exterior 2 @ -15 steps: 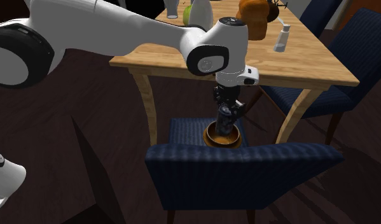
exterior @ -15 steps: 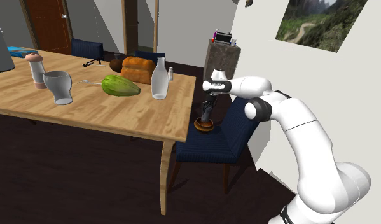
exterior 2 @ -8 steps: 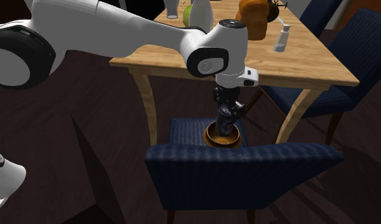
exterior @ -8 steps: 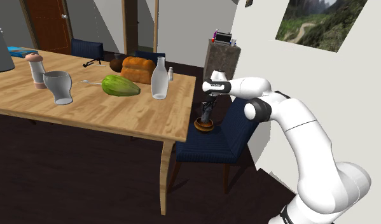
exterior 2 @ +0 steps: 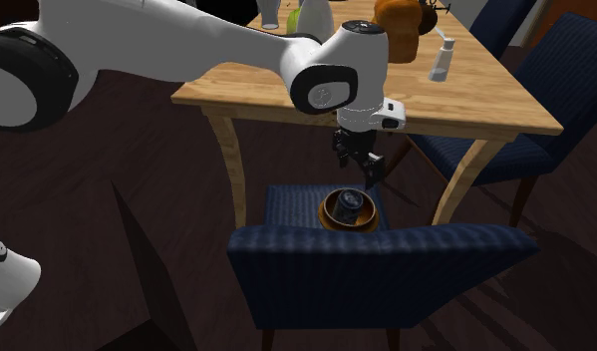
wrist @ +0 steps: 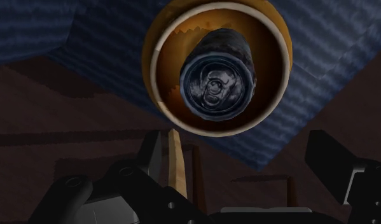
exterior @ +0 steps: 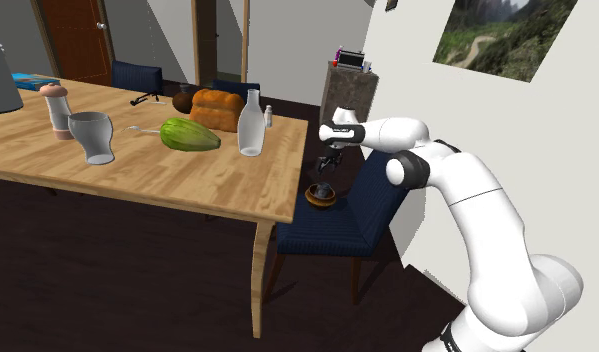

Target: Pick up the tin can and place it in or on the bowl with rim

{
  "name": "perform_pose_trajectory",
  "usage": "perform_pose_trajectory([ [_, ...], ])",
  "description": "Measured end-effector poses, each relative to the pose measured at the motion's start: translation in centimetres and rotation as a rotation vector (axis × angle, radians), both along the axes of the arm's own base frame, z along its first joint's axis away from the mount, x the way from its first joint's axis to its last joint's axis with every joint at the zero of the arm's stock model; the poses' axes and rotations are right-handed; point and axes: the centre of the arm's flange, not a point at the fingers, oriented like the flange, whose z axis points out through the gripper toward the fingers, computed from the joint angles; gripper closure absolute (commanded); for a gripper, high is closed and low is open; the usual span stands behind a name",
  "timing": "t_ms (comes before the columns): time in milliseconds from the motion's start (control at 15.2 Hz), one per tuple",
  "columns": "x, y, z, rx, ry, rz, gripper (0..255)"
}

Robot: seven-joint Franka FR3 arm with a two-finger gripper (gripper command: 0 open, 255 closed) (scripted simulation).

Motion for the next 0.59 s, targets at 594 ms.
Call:
perform_pose_trajectory([
  [594, -0.3, 0.0, 3.5, 0.0, 0.0, 0.0, 0],
])
